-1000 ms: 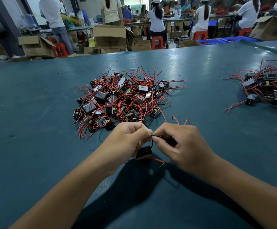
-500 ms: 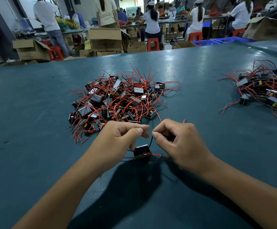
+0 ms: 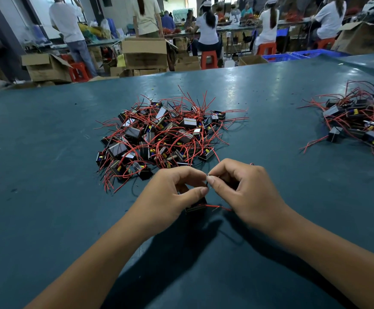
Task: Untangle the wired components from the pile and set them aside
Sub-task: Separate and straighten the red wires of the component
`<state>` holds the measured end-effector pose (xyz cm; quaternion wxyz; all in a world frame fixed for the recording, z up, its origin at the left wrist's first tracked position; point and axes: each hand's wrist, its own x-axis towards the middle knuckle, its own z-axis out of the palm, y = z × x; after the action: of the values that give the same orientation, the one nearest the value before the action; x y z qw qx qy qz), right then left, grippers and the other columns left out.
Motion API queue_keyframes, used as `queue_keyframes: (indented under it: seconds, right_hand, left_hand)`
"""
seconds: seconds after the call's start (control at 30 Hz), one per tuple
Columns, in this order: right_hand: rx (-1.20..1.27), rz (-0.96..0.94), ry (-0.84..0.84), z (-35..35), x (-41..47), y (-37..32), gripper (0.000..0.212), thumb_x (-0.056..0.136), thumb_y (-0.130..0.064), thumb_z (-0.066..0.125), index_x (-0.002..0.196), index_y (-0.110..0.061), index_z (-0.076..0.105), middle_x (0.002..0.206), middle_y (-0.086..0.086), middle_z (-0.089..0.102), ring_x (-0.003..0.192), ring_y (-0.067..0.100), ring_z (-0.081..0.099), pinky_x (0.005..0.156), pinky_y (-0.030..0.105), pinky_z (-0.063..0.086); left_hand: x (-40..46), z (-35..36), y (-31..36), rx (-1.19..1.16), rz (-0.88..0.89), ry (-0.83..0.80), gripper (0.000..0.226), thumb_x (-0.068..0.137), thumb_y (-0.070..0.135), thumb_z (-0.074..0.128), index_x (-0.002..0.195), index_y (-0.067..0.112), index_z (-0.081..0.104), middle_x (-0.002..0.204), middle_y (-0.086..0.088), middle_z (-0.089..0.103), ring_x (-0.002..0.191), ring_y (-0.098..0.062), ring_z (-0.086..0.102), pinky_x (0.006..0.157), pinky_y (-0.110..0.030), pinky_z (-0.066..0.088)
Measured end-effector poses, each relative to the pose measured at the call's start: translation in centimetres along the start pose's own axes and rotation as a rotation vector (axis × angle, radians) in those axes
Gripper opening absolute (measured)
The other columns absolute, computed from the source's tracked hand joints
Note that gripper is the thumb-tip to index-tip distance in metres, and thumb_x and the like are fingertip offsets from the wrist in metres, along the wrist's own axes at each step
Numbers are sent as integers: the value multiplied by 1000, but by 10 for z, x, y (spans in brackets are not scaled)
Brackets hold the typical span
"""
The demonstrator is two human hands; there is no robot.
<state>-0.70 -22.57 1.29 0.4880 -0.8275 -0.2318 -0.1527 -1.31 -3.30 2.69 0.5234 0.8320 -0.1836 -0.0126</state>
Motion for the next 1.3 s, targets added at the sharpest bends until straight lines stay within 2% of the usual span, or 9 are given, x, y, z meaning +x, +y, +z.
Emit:
queue_keyframes:
  seconds: [0.13,0.27,0.4,0.53,0.67,0.77,0.97,1.17,1.3]
  right_hand:
    - [43,51,-78,-4,3,3,10,91,-21,70,82,-24,66,59,-10,58,51,2,45,52,17,37]
    - [40,54,-95,-10,6,6,17,91,-20,71,77,-25,63,57,-17,56,50,1,46,52,11,35]
    - [0,55,-77,-10,7,7,17,90,-20,72,76,-26,64,58,-15,56,51,1,46,53,11,35]
    - [10,26,-68,-20,11,5,8,91,-23,69,87,-25,62,80,-12,65,72,3,58,69,11,43]
    - [-105,-132,-178,-43,15,4,3,89,-23,63,87,-20,64,101,-13,66,103,11,59,91,19,41]
    - [-138,-255,-275,-52,15,2,5,86,-23,69,83,-20,69,110,-11,65,113,14,56,98,26,39]
    - [-233,-279,-385,-43,14,6,10,84,-27,78,83,-20,71,115,-13,63,117,9,52,102,45,39]
    - [-228,-255,-378,-49,18,6,4,85,-23,69,87,-22,66,117,-14,63,118,5,52,102,40,40]
    - [-218,-11,-590,-75,20,11,46,83,-25,73,122,-38,52,132,-27,52,134,0,43,112,31,35]
  left_hand:
    - [3,0,-7,0,23,23,2,89,20,73,89,18,73,75,6,71,67,-4,62,63,-20,48]
    - [4,-9,-10,68,41,5,7,91,20,72,85,22,71,74,9,68,67,-5,61,65,-21,50]
    - [5,-12,-9,278,99,56,8,91,25,72,85,29,69,74,18,65,63,2,54,62,-11,41]
    - [3,-15,-6,228,115,113,7,90,27,72,87,30,66,78,16,64,63,-1,53,61,-13,43]
    - [3,-16,-4,126,161,-21,12,83,36,76,90,26,74,78,9,61,65,-10,49,62,-22,40]
    - [3,-9,-5,138,172,-81,20,80,38,77,95,25,77,77,13,56,61,-4,41,59,-16,33]
    - [4,-7,-8,196,216,-70,13,82,34,75,85,21,76,77,11,57,60,-3,44,59,-10,31]
    - [5,-16,-8,238,189,-73,12,83,31,79,90,24,72,77,16,58,62,-3,44,59,-12,34]
    - [5,-34,-9,324,155,-93,38,76,41,84,104,30,61,92,15,58,76,-2,49,69,-16,41]
